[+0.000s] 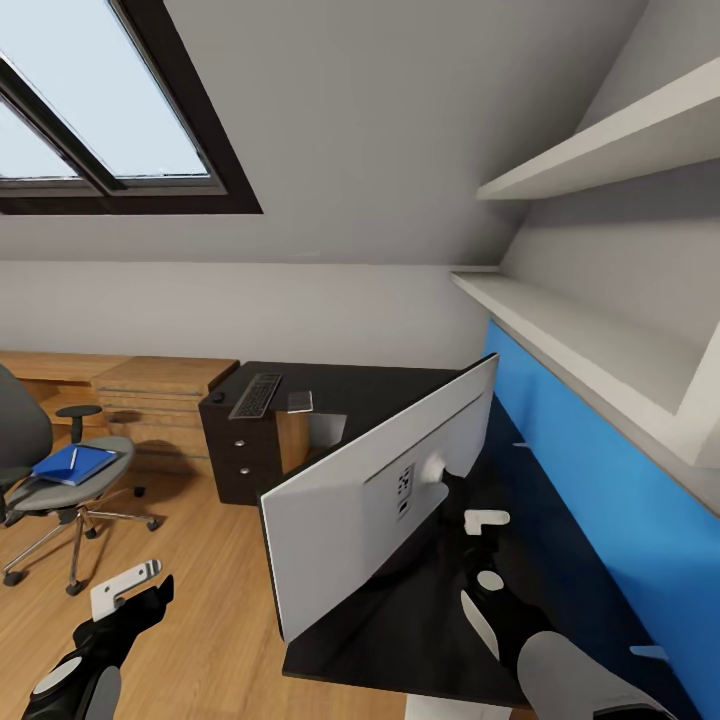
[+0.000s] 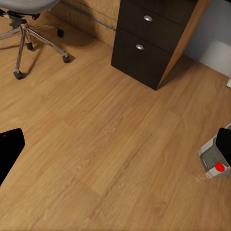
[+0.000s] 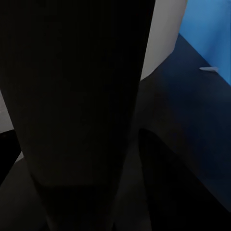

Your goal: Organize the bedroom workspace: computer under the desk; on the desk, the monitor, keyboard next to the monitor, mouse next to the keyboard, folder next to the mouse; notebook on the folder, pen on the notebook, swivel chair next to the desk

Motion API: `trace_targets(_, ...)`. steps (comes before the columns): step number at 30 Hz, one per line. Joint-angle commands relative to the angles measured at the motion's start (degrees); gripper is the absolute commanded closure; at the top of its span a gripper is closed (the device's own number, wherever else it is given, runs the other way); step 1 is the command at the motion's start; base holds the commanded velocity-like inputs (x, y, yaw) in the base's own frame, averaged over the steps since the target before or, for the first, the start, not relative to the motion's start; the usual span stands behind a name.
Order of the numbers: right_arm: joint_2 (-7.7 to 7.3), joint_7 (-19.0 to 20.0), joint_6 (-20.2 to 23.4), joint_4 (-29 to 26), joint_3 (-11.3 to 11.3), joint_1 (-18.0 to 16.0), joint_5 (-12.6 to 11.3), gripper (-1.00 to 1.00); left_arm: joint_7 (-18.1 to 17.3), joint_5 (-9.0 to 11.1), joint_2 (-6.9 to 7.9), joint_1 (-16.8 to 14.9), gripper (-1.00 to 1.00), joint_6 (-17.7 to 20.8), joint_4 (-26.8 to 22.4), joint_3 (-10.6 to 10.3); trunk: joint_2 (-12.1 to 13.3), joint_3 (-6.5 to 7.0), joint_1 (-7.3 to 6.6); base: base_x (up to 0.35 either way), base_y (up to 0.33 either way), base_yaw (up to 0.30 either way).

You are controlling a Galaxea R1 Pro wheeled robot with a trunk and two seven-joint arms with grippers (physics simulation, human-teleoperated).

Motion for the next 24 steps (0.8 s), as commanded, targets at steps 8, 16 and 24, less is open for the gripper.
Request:
trace_targets(8, -0.11, -0.54, -0.17, 0.03, 0.63, -0.07, 0.05, 1.00, 0.33, 0.61, -0.03, -0.05, -1.00, 0.35, -0.09, 0.03, -0.09, 0.01, 0.02, 0.000, 0.000, -0.191)
trace_targets(16, -0.12, -0.50, -0.17, 0.03, 0.63, -0.07, 0.06, 1.00, 0.33, 0.59, -0.03, -0.05, -1.00, 0.35, -0.09, 0.03, -0.09, 0.17, 0.02, 0.000, 0.000, -0.253)
trace_targets(24, -0.12, -0.50, -0.17, 0.05, 0.63, -0.07, 0.06, 1.00, 0.34, 0.58, -0.03, -0.05, -1.00, 0.40, -0.11, 0.03, -0.09, 0.26, 0.02, 0.000, 0.000, -0.236)
